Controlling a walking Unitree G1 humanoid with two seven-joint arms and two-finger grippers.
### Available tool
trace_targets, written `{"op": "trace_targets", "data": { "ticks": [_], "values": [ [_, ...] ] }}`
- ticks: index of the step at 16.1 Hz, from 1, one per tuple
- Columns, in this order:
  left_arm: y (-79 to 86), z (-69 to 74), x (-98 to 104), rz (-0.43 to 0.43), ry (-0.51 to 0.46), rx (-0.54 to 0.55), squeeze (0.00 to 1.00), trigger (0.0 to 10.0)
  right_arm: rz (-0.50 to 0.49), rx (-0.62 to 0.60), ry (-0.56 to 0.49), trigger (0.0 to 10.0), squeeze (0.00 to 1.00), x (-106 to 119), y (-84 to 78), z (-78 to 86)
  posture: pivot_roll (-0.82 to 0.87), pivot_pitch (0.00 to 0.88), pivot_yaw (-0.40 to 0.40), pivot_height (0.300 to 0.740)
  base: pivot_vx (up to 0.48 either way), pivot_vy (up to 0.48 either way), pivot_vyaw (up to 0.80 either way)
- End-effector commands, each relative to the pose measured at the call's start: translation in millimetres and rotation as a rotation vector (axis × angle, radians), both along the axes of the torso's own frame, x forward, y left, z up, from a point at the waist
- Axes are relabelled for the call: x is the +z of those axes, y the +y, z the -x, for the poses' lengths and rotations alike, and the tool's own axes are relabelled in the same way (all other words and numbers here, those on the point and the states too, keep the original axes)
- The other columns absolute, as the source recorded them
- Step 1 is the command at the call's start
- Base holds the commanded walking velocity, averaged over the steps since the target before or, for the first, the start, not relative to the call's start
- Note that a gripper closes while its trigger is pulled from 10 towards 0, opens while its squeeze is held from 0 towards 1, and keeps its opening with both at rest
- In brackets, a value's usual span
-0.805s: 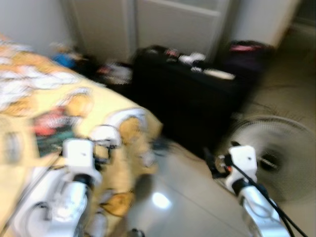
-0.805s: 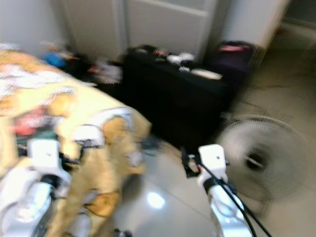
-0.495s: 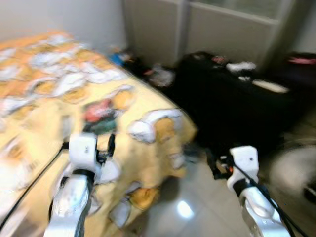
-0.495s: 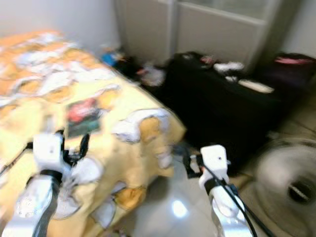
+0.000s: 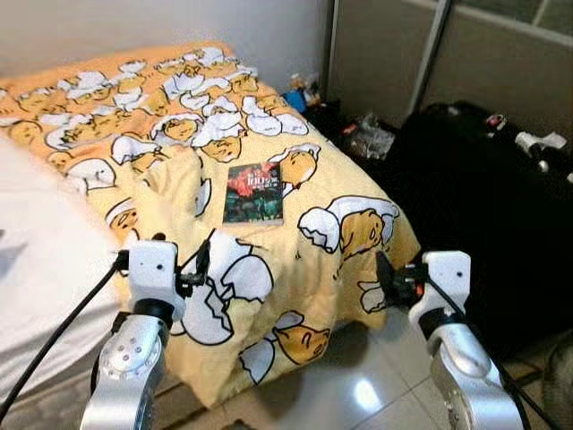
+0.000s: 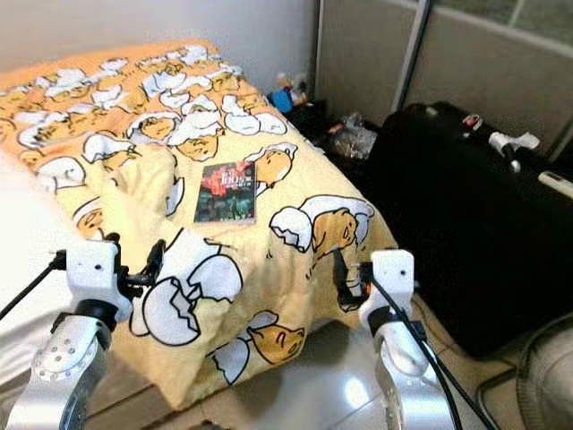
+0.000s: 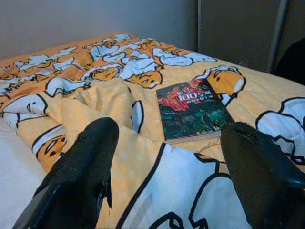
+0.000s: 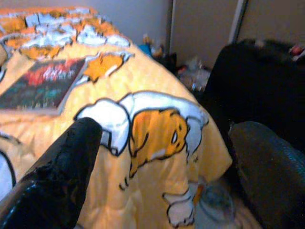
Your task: Clean up the room
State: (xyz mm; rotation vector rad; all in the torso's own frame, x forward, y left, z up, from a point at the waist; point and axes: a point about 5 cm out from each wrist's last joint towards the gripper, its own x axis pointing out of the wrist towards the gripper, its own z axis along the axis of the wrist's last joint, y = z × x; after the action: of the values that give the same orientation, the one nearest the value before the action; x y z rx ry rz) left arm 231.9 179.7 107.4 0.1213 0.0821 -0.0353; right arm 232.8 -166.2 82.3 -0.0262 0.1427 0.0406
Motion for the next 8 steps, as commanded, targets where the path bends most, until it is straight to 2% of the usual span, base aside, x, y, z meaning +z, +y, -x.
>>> {"op": "trace_targets", "data": {
  "ticks": [1,2,3,4,8],
  "values": [
    [0.5,-1.1,4.0,-0.016,-0.002,-0.011,0.00,10.0,-0.016,-0.006,-0.035,10.0,0.00,2.7,2.1,-1.8,-0.01,0.000,0.031,0.740,0.000,0.000,0.00],
    [0.6,-1.3,4.0,-0.023,0.003,-0.013,0.00,10.0,0.000,-0.040,-0.027,10.0,0.00,1.5,-0.4,-1.7,-0.01,0.000,0.033,0.740,0.000,0.000,0.00],
    [0.4,-1.1,3.3,-0.021,0.009,-0.014,0.00,10.0,-0.036,0.034,0.004,10.0,0.00,0.5,3.9,1.0,-0.02,0.000,0.035,0.740,0.000,0.000,0.00],
    [-0.3,-1.8,2.8,-0.021,0.014,-0.016,0.00,10.0,-0.081,0.049,-0.005,10.0,0.00,1.3,5.8,2.9,-0.02,0.000,0.037,0.740,0.000,0.270,0.00],
    [-0.6,-2.7,2.2,-0.027,0.021,-0.029,0.00,10.0,-0.056,0.033,-0.008,10.0,0.00,0.3,3.3,4.0,-0.02,0.000,0.042,0.740,0.000,0.307,0.00]
  ]
}}
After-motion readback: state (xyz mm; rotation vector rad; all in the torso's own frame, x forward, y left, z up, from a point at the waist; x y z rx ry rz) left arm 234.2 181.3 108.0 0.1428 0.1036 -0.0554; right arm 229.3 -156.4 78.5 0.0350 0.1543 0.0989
